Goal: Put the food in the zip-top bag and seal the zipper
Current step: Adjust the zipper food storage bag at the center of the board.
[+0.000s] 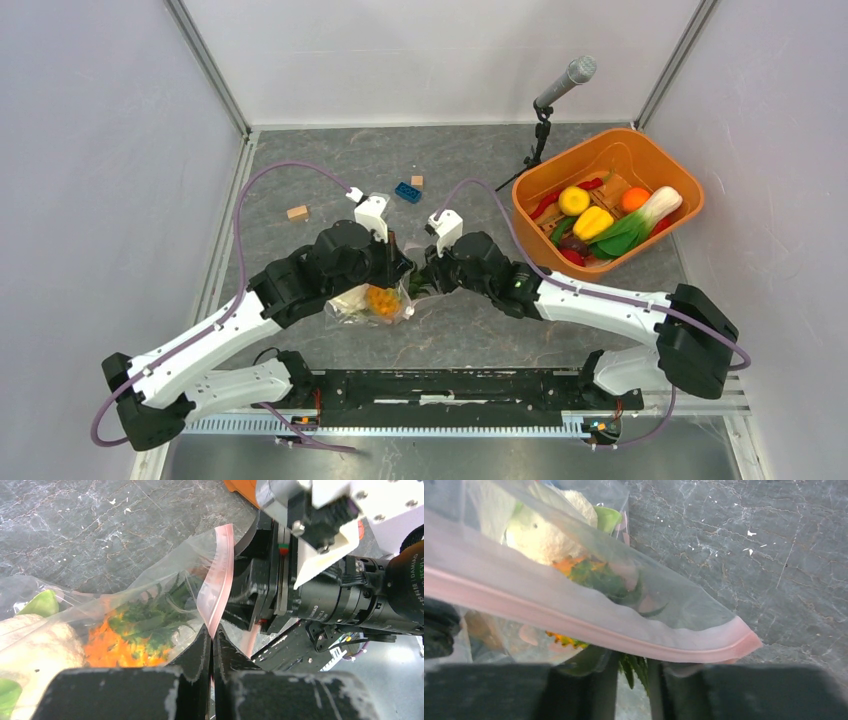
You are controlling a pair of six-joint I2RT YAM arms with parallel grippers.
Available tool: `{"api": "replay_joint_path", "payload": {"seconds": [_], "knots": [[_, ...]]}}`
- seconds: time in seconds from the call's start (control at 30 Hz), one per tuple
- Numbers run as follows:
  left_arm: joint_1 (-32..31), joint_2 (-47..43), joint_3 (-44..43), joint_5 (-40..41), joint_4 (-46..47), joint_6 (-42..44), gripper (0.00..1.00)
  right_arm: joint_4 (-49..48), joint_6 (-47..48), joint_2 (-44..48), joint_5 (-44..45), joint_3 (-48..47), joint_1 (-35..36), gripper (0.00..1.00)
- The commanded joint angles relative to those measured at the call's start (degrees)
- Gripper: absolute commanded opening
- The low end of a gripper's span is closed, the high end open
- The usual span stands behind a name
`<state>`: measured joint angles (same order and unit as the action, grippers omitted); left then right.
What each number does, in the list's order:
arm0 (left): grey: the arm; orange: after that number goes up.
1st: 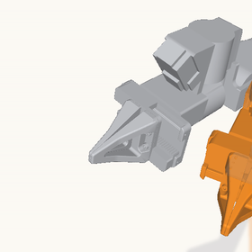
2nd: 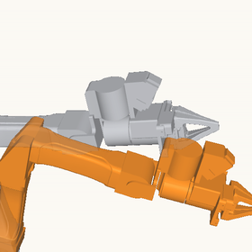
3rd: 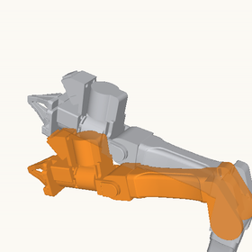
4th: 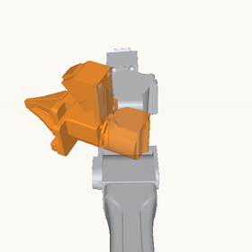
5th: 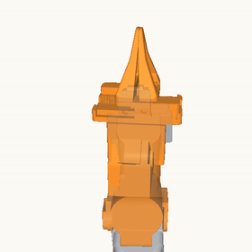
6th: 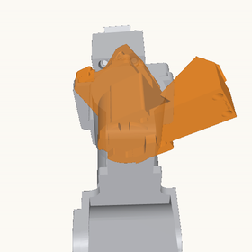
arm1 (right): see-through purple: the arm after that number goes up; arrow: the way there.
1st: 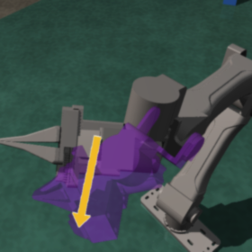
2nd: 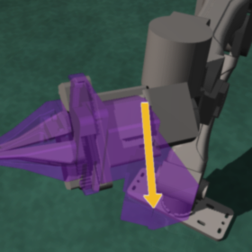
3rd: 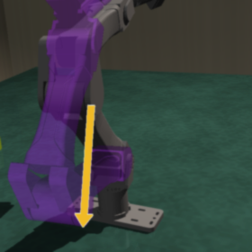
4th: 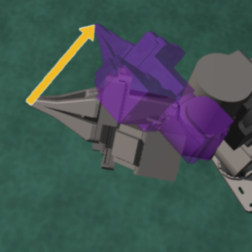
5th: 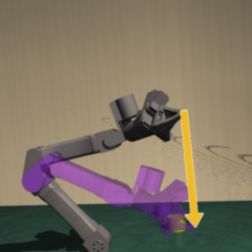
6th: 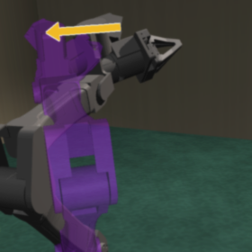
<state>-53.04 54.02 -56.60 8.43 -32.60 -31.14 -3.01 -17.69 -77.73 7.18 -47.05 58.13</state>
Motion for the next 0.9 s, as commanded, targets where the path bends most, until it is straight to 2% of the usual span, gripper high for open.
{"api": "replay_joint_path", "payload": {"seconds": [0.0, 0.1, 0.3, 0.53, 0.67, 0.87], "knots": [[0.05, -1.85, -0.36, 0.03, 2.8, -2.02, 0.02, -4.71, -2.14, 1.54, 0.57, -0.02, 0.04, 0.2], [0.05, -1.93, -0.16, 0.45, 2.52, -2.18, 0.02, -6.83, -1.32, 3.96, -2.1, 1.05, -0.04, 0.0], [0.04, -1.37, -0.27, 2.2, 1.93, -2.69, 0.02, -9.41, -0.95, 9.65, -6.88, 2.05, -0.03, 0.0], [0.08, -0.5, -0.35, 2.96, 1.69, -4.61, 0.02, -16.14, 0.74, 15.31, 2.05, 5.51, -0.03, 0.0], [0.06, -0.32, -1.24, 1.45, 2.05, -6.81, 0.02, -28.66, 0.84, 15.68, 8.55, 11.12, 0.21, 0.0], [0.06, -0.95, -3.56, -1.88, 2.1, -10.38, 0.02, -50.2, 1.33, 10.02, 20.22, 19.49, 3.98, 0.0]]}}
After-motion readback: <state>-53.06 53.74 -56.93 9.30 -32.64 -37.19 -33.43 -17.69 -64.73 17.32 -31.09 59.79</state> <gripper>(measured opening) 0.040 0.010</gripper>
